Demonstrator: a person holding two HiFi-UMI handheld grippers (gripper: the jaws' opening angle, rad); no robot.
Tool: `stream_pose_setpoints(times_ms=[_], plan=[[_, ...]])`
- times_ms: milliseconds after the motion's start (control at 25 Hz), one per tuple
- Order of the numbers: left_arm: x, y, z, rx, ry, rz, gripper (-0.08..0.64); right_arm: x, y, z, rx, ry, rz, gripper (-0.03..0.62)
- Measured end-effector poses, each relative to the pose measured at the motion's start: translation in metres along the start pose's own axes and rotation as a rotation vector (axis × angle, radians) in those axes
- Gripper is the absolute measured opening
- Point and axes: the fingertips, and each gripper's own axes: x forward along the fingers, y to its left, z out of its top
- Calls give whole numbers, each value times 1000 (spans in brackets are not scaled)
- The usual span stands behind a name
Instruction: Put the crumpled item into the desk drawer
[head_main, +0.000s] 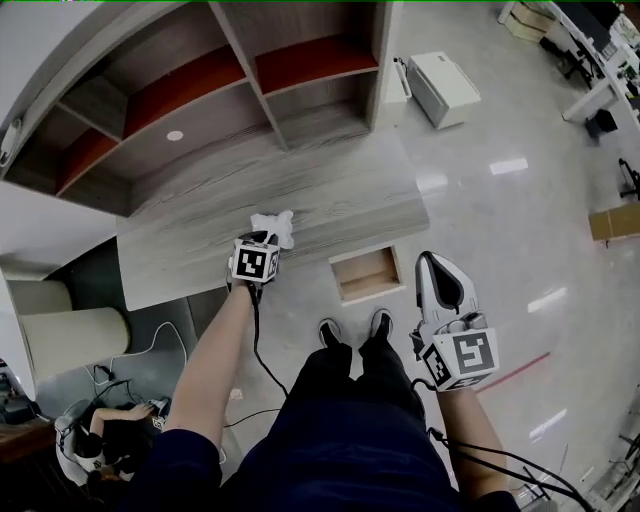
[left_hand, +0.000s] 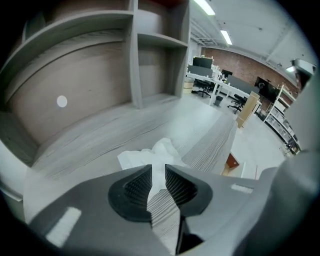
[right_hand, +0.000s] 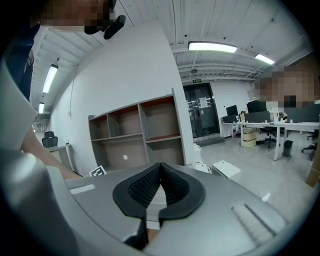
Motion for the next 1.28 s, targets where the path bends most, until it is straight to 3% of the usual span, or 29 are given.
stream_pose_setpoints(times_ms=[240,640,840,1280], plan=[[20,9,-16,-13,81,23,58,-9,-18,-8,30,15,-60,6],[21,6,-13,-80,63,35,27,-5,-18,-13,41,14,-61,6],[14,-2,-10,-113,9,12,6,4,-10,-16,42,30,-29,6],[-37,-41,33,-61,-210,-27,5,18,-3,-20,46,52,-2,6]])
